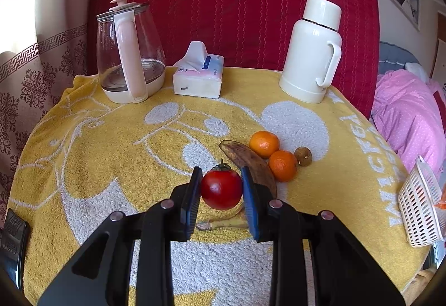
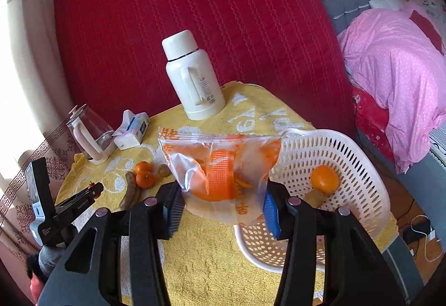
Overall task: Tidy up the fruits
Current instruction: 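Carry the mesh bag into the white basket and open the right tool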
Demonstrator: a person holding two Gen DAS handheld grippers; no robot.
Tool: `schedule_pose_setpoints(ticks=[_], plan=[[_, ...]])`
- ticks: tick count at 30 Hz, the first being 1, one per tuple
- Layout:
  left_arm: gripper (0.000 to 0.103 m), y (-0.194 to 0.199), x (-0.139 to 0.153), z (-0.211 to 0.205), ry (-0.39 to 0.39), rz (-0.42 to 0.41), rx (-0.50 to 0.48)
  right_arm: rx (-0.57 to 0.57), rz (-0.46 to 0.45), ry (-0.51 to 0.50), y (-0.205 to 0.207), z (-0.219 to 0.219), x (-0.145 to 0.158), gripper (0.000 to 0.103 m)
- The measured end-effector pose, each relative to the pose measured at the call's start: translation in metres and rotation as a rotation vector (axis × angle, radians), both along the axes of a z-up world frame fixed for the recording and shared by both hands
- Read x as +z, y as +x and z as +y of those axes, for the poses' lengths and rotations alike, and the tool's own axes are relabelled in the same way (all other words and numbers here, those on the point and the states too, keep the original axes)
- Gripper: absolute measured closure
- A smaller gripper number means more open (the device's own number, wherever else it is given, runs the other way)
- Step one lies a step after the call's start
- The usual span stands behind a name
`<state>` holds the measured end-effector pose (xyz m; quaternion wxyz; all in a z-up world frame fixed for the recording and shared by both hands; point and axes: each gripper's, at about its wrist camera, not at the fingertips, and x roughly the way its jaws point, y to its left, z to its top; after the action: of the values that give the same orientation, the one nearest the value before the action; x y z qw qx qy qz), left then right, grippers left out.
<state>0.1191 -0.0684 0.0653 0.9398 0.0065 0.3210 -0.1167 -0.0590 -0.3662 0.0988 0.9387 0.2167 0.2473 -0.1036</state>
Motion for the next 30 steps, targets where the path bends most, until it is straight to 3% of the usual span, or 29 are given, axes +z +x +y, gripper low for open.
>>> schedule_pose_setpoints(ticks=[6,11,15,18,30], plan=[[0.074,-0.001,0.000,-0.002,0.003,0.000,-0.004,-0.065,0.048,0.059,-0.003,-0.026,-0.016,0.054],[0.074,0.000,-0.001,-0.002,0.005,0.003,-0.006,-0.036,0.100,0.130,0.006,-0.029,-0.033,0.050],[0.074,0.000,-0.001,-0.002,0.004,0.003,-0.008,-0.045,0.094,0.141,0.005,-0.030,-0.034,0.049],[0.074,0.000,-0.001,-0.002,0.006,0.004,-0.010,-0.051,0.083,0.164,0.004,-0.031,-0.033,0.040],[0.074,-0.001,0.000,-0.003,0.005,0.003,-0.013,-0.100,0.049,0.194,-0.002,-0.037,-0.029,0.035]])
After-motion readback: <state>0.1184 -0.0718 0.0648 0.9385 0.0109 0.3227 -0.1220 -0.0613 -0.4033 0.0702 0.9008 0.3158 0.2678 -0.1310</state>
